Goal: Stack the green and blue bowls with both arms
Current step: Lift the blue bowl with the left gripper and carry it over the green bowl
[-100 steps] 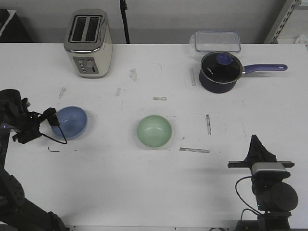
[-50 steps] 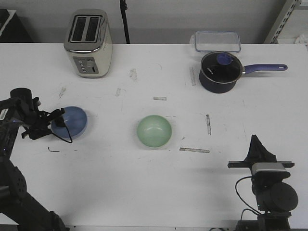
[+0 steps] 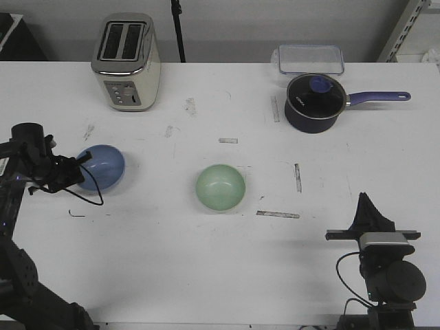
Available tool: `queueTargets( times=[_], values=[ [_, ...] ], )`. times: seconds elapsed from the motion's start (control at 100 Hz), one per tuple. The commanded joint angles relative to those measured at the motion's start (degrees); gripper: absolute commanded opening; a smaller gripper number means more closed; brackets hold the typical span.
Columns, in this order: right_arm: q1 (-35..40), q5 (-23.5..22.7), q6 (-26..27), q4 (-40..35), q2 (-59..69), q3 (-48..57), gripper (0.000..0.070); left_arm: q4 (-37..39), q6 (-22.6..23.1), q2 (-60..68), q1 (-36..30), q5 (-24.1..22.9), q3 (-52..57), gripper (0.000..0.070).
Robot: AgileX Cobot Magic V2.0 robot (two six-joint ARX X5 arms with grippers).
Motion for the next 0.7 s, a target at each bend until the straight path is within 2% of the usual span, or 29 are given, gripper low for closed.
queueTargets(
  times=[0.0,0.13,0.28,0.38,0.69],
  values=[
    [0.0,0.0,-0.3,0.7,0.0,0.0,0.0006,-0.5,-1.0,-0.8,0.2,0.3,1.1,0.0],
    [0.0,0.0,-0.3,0.7,0.0,0.0,0.0006,-1.6,-1.8,-3.4,-0.9,3.9,1.3,0.0],
    [0.0,0.0,-0.3,0.7,0.0,0.0,0.0006,-3.0,-4.4,-4.8,-4.9,4.2,3.6,0.0001],
    [0.0,0.0,-0.3,0.7,0.0,0.0,0.0006,-2.8,-5.5,-4.8,-9.9,4.2,6.2,0.0001],
    [0.0,0.0,-0.3,0.7,0.0,0.0,0.0006,4.6,-14.5,-4.1,-27.6,4.2,9.1,0.0001]
  ],
)
